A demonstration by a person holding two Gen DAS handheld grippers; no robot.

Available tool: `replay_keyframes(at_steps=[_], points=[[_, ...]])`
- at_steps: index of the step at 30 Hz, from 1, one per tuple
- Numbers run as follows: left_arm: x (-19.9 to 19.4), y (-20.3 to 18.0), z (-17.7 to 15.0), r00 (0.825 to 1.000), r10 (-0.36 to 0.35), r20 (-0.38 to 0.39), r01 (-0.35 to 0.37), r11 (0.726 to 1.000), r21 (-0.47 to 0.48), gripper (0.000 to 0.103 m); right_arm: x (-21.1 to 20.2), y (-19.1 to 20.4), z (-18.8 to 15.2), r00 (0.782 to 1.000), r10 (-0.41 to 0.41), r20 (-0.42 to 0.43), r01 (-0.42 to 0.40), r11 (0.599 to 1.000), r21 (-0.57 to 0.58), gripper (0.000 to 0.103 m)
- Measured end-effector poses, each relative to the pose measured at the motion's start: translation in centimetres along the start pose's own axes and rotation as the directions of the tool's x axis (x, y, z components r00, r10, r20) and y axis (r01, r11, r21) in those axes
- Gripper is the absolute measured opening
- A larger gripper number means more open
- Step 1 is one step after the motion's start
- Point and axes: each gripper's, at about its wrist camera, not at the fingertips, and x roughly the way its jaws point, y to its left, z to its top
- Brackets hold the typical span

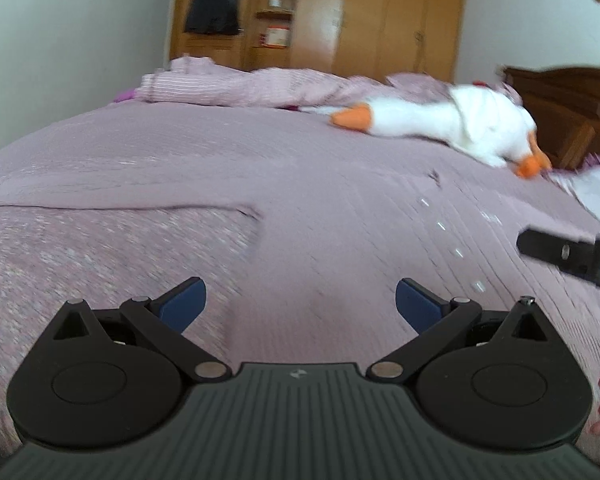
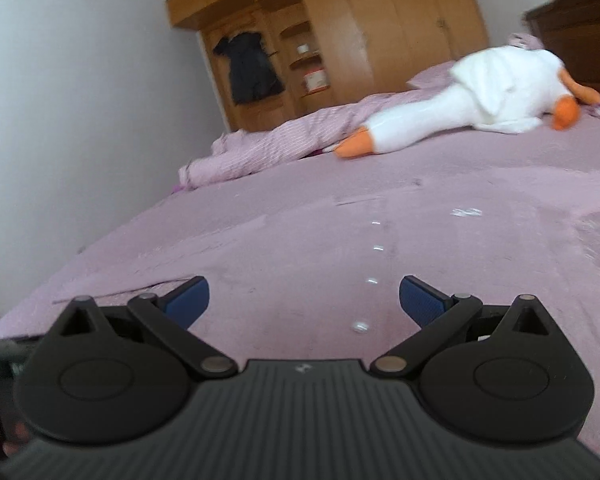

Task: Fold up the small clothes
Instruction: 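Move the left gripper to the cardigan sleeve cuff and lower onto it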

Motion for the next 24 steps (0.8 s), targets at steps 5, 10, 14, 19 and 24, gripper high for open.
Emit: replay_keyframes(at_steps=[5,10,14,19,24], points=[[0.6,4.6,2.4,1.0,-0.001,0.015,0.003,0.994,-0.11,0.103,2.7,4.6,1.0,0.997,0.016,0.078,-0.012,0.999,-0.053,0.103],[1.7,9.4,4.5,0.998,0.058,0.004,-0.056,0.979,-0.197,0.103,6.1,8.6,2.3,0.99,0.039,0.139,-0.039,0.999,-0.007,0.103],[2.8,13.8,6.0,0.995,0.102,0.018,-0.091,0.944,-0.317,0.103,9.2,12.6,2.7,0.992,0.051,0.114,-0.039,0.994,-0.103,0.103],[3.5,17.6,7.4,0.995,0.091,0.047,-0.067,0.928,-0.367,0.103,12.0,16.2,3.0,0.986,0.145,0.081,-0.135,0.983,-0.125,0.103],[3.8,21.6,8.3,0.983,0.149,0.105,-0.094,0.907,-0.412,0.103,14.1,18.6,3.6,0.983,0.162,0.09,-0.155,0.985,-0.074,0.103]])
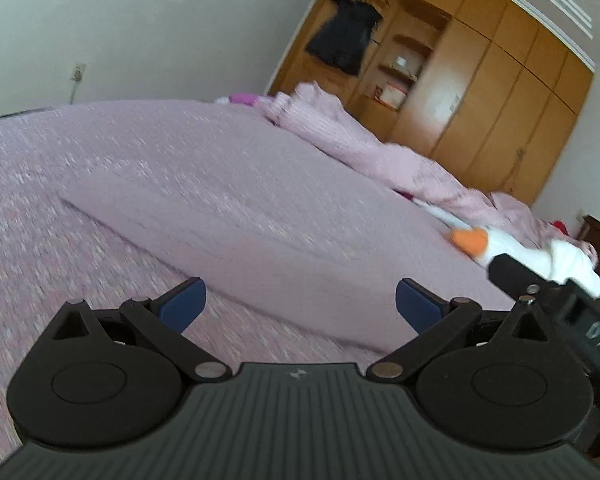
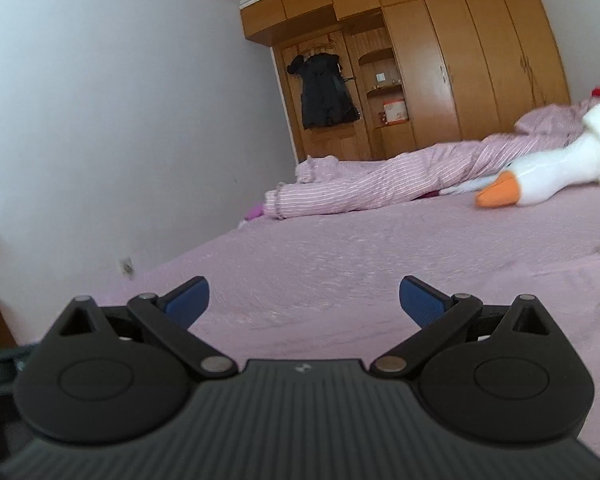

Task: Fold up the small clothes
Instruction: 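Move the left gripper to the cardigan sleeve cuff and lower onto it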

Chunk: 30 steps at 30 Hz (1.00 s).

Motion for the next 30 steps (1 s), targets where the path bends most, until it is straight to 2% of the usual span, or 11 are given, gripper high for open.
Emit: replay_keyframes(at_steps=[5,8,11,16,19,23,27,30], points=[[1.8,3.9,2.6,0.998,0.049,0.046,-0.047,0.998,-0.044,0.103,2.8,1.6,-0.2,0.999,0.039,-0.021,-0.038,0.998,0.053,0.103],[2.4,7.6,3.5,0.995,0.085,0.057,-0.077,0.988,-0.136,0.103,4.5,2.7,-0.6,0.998,0.053,-0.032,-0.051,0.998,0.044,0.103],[2.7,11.3,3.5,0.995,0.097,0.034,-0.084,0.958,-0.275,0.103,5.8,4.0,-1.3,0.995,0.084,-0.052,-0.082,0.996,0.035,0.103],[3.9,15.4,3.1,0.996,0.087,-0.034,-0.093,0.91,-0.404,0.103,7.7,5.4,-2.1,0.991,0.113,-0.067,-0.11,0.993,0.042,0.103],[5.7,16.7,3.9,0.998,0.057,-0.022,-0.061,0.914,-0.401,0.103,8.4,5.5,-2.4,0.991,0.115,-0.062,-0.111,0.992,0.062,0.103],[7.5,17.7,4.7,0.999,0.049,0.023,-0.034,0.901,-0.432,0.103,9.2,5.2,-2.3,0.99,0.125,-0.07,-0.12,0.99,0.078,0.103],[10.3,17.6,5.6,0.996,0.078,0.052,-0.056,0.937,-0.346,0.103,9.5,5.2,-1.8,0.993,0.115,-0.029,-0.116,0.993,-0.019,0.103],[11.4,18.0,5.9,0.991,0.091,0.095,-0.054,0.941,-0.334,0.103,9.3,5.0,-1.4,0.991,0.133,0.008,-0.132,0.988,-0.074,0.103]])
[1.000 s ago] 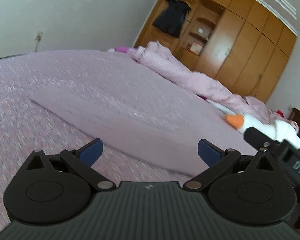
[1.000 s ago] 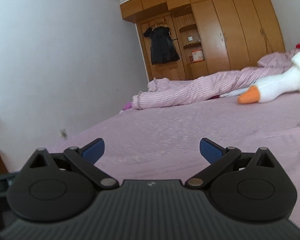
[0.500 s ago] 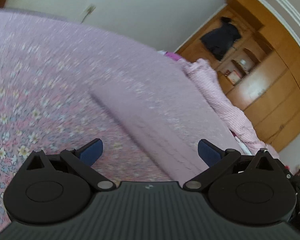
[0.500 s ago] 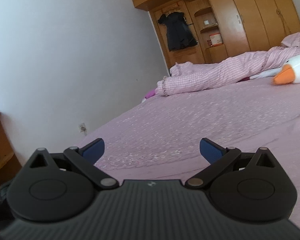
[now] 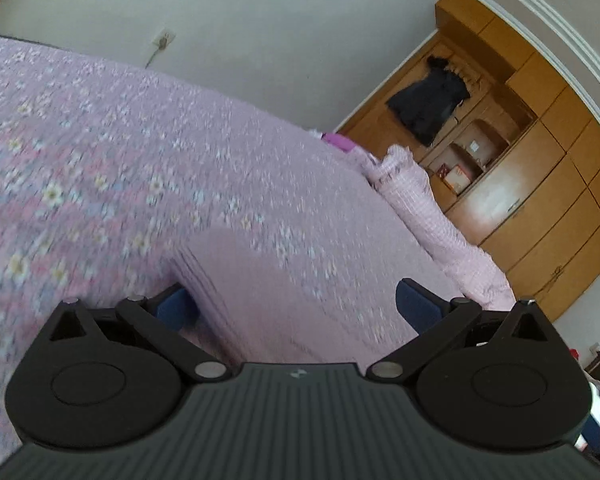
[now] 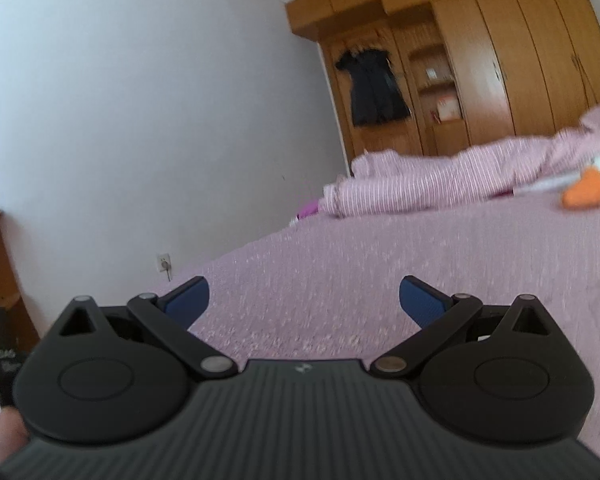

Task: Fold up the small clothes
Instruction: 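Move the left gripper to the cardigan sleeve cuff and lower onto it, then close the left gripper on the cardigan sleeve cuff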

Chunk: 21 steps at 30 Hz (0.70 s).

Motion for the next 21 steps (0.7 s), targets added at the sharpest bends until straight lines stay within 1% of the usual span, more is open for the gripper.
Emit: replay_keyframes(at_steps=[2,4,6,7,8,10,12,14,17,19,21], points=[[0.4,0.2,0.2,0.999,0.004,0.038,-0.003,0.999,-0.034,0.103,0.1,-0.3,0.0,1.0,0.002,0.002,-0.002,1.0,-0.016,0.103],[0.9,-0.4,0.2,0.997,0.032,0.071,-0.028,0.998,-0.058,0.103,0.3,-0.6,-0.1,1.0,-0.002,-0.003,0.002,0.999,-0.04,0.103],[1.0,-0.9,0.1,0.997,0.04,0.072,-0.037,0.998,-0.047,0.103,0.6,-0.7,0.1,1.0,-0.029,-0.004,0.028,0.997,-0.072,0.103],[0.9,-1.2,0.0,0.998,0.029,0.063,-0.028,0.999,-0.025,0.1,0.7,-0.6,0.1,0.999,-0.051,0.002,0.051,0.995,-0.088,0.103],[0.9,-1.4,-0.1,0.998,0.021,0.054,-0.02,1.0,-0.018,0.096,0.8,-0.6,0.1,0.998,-0.062,0.012,0.062,0.993,-0.1,0.103],[0.8,-1.4,-0.3,0.999,0.028,0.046,-0.027,0.999,-0.023,0.082,0.6,-0.7,0.0,0.998,-0.064,0.028,0.067,0.991,-0.114,0.103],[0.7,-1.1,-0.4,0.997,0.05,0.059,-0.048,0.998,-0.041,0.077,0.6,-0.8,-0.2,0.997,-0.069,0.026,0.071,0.991,-0.114,0.103],[0.6,-0.6,-0.4,0.996,0.05,0.074,-0.045,0.997,-0.06,0.074,0.7,-0.9,-0.3,0.997,-0.075,0.015,0.076,0.992,-0.097,0.103],[0.5,-0.3,-0.4,0.994,0.079,0.08,-0.072,0.994,-0.082,0.058,0.9,-0.9,-0.9,0.997,-0.072,-0.008,0.07,0.99,-0.119,0.103],[0.1,0.0,-0.6,0.99,0.108,0.086,-0.1,0.99,-0.102,0.043,0.8,-0.7,-1.2,0.998,-0.062,-0.018,0.059,0.988,-0.142,0.103],[-0.2,0.0,-0.7,0.984,0.143,0.103,-0.132,0.986,-0.106,0.036,0.9,-0.5,-1.3,0.998,-0.058,-0.024,0.054,0.988,-0.148,0.103]])
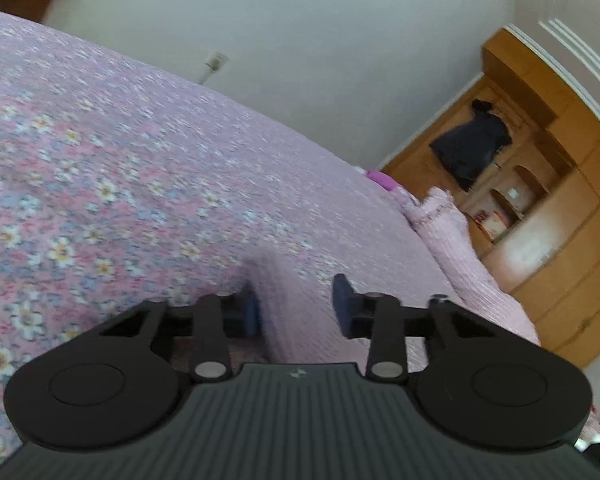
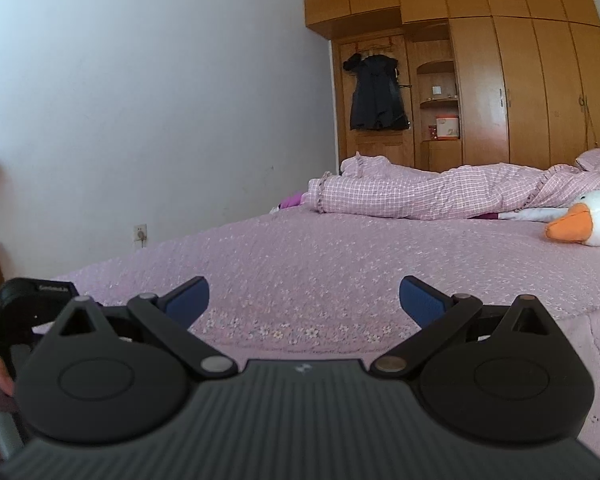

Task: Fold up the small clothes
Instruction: 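Close the left gripper on the cardigan sleeve cuff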

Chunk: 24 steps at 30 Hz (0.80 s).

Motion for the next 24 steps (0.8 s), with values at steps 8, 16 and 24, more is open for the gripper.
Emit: replay_keyframes(at_steps=[8,16,24], points=[[-1.6,-2.0,-0.1,0.998,0.007,0.068,-0.013,0.995,0.1,0.01,0.1,0.3,0.0,1.0,-0.009,-0.011,0.009,1.0,0.002,0.103],[-2.1,-4.8,-0.6,0.998,-0.039,0.058,0.029,0.987,0.158,0.01,-0.5,-0.9,0.4,0.999,-0.042,0.002,0.042,0.999,0.0,0.103],[-3.6,-9.6,-3.2,0.99,-0.13,0.049,0.114,0.962,0.25,0.01,-1.7,-4.3,0.2,0.993,-0.113,-0.014,0.114,0.992,0.051,0.103]])
